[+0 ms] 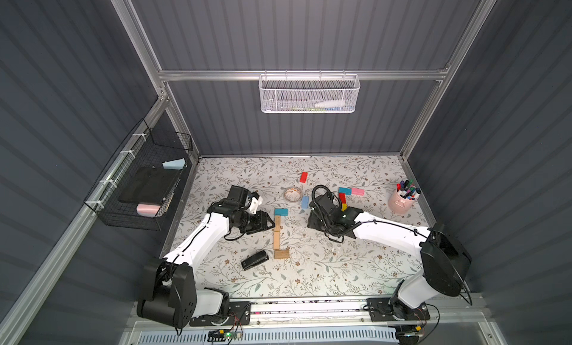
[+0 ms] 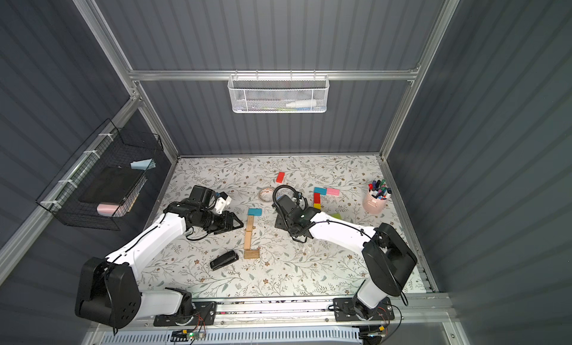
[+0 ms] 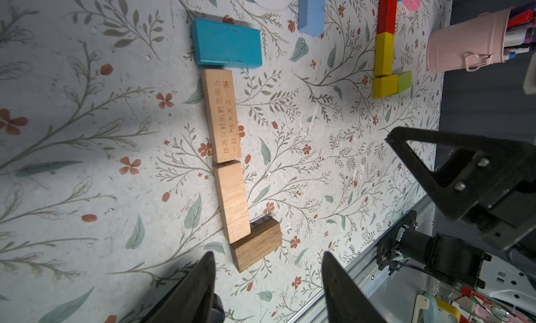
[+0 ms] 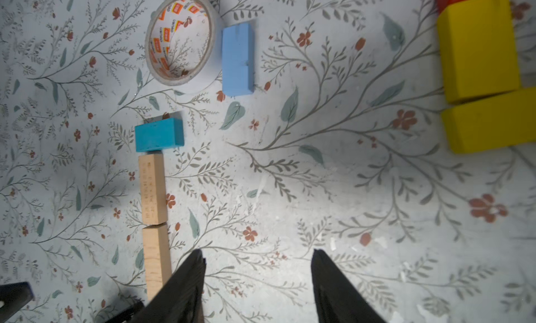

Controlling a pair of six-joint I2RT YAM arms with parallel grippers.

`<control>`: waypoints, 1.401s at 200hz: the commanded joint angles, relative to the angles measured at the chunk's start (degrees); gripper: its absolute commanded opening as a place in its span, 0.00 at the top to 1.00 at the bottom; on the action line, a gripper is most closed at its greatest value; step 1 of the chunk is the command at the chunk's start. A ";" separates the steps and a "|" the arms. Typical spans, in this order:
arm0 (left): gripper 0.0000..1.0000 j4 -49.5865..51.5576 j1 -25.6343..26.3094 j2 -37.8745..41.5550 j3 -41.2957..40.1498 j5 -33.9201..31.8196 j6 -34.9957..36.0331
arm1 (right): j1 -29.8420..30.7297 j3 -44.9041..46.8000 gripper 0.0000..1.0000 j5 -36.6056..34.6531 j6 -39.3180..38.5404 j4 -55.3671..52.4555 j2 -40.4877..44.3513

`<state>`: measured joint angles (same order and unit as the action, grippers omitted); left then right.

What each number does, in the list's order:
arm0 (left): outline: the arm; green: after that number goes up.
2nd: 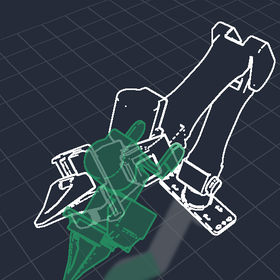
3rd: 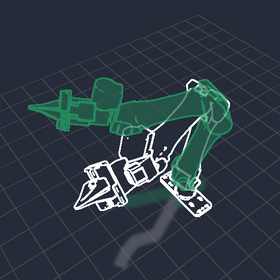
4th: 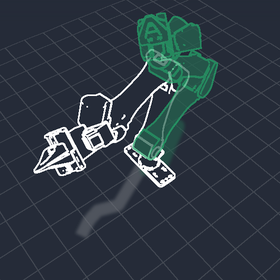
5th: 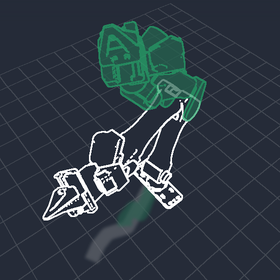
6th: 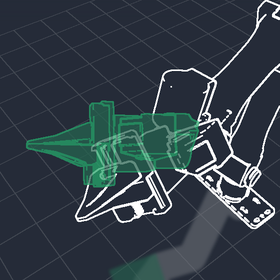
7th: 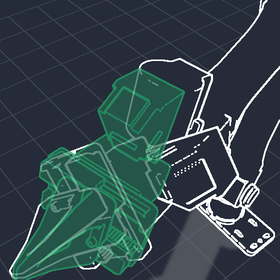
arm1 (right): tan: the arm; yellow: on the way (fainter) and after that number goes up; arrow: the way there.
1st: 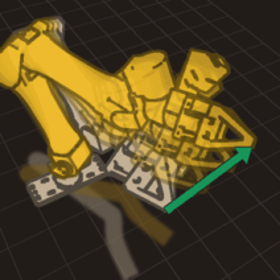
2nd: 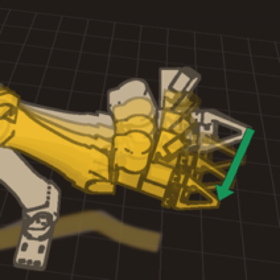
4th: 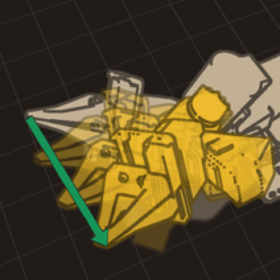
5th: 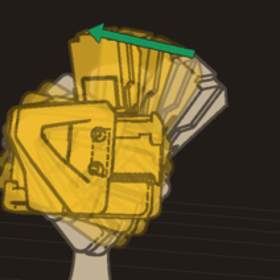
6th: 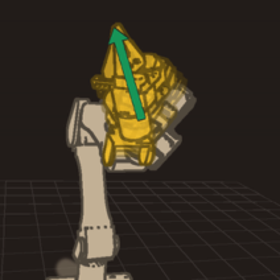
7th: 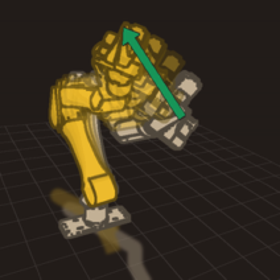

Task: Assemble the letter c with building blocks
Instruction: Pick up the building block from the center of the board.

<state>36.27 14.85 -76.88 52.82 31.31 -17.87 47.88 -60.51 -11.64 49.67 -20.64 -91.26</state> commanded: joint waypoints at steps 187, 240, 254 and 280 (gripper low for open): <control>0.43 0.55 -0.36 3.05 0.86 -8.29 1.25 | -10.62 -29.70 0.50 10.23 -19.50 -5.16 -29.70; 0.43 0.55 -0.35 3.76 0.71 -8.46 1.11 | -10.78 -30.80 0.50 10.54 -21.37 -5.93 -31.83; 0.43 0.47 -0.35 3.50 0.71 -8.45 1.14 | -10.76 -31.65 0.50 10.67 -21.95 -6.20 -32.63; 0.43 0.55 -0.35 3.08 0.80 -8.46 1.08 | -10.74 -32.65 0.49 11.14 -22.54 -5.76 -33.68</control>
<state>36.14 14.85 -75.00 52.84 23.55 -17.47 37.36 -91.55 -1.21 28.69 -25.30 -123.33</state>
